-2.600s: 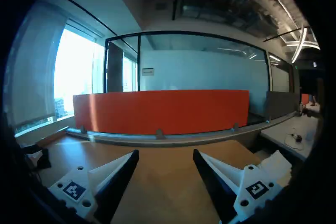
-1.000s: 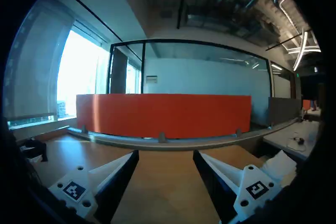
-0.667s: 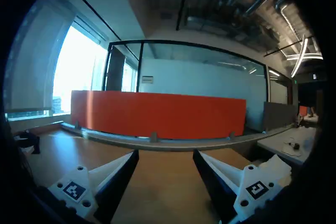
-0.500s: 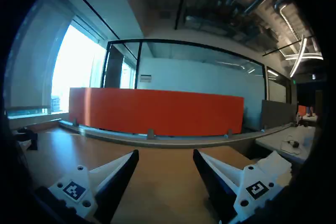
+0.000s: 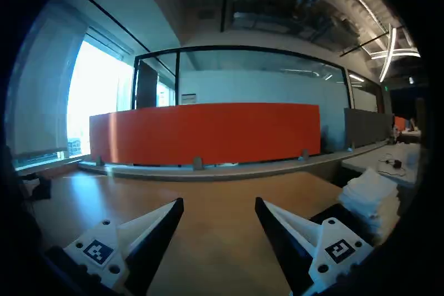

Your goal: Fold towel

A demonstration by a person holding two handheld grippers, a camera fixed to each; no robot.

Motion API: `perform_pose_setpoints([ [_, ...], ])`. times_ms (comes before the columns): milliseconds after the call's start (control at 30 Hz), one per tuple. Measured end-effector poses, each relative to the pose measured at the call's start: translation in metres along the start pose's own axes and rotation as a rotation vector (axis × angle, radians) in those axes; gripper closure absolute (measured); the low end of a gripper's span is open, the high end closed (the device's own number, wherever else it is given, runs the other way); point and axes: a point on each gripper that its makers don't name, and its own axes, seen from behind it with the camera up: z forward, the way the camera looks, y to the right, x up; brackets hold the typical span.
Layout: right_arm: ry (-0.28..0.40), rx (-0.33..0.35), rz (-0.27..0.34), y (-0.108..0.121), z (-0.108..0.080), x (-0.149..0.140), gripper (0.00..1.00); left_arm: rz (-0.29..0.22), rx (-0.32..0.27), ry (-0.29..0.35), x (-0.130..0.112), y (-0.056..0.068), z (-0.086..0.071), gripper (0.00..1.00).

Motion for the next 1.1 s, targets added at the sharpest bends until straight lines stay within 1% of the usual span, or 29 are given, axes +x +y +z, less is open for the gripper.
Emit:
perform_pose_setpoints([
  [133,-0.009,0.005,-0.003,0.000,0.000,-0.015,0.00,0.000,0.000,0.000,0.000,0.000,0.001,0.07],
  [400,-0.019,0.004,-0.006,0.003,-0.002,-0.028,0.00,0.000,0.000,0.001,-0.001,0.001,0.000,0.07],
  [567,-0.016,0.005,-0.019,0.001,-0.002,-0.030,0.00,0.000,0.000,0.001,-0.002,0.001,0.001,0.07],
  [1100,0.002,0.005,-0.032,-0.001,-0.005,-0.034,0.00,-0.001,0.000,0.001,-0.003,0.002,0.001,0.07],
])
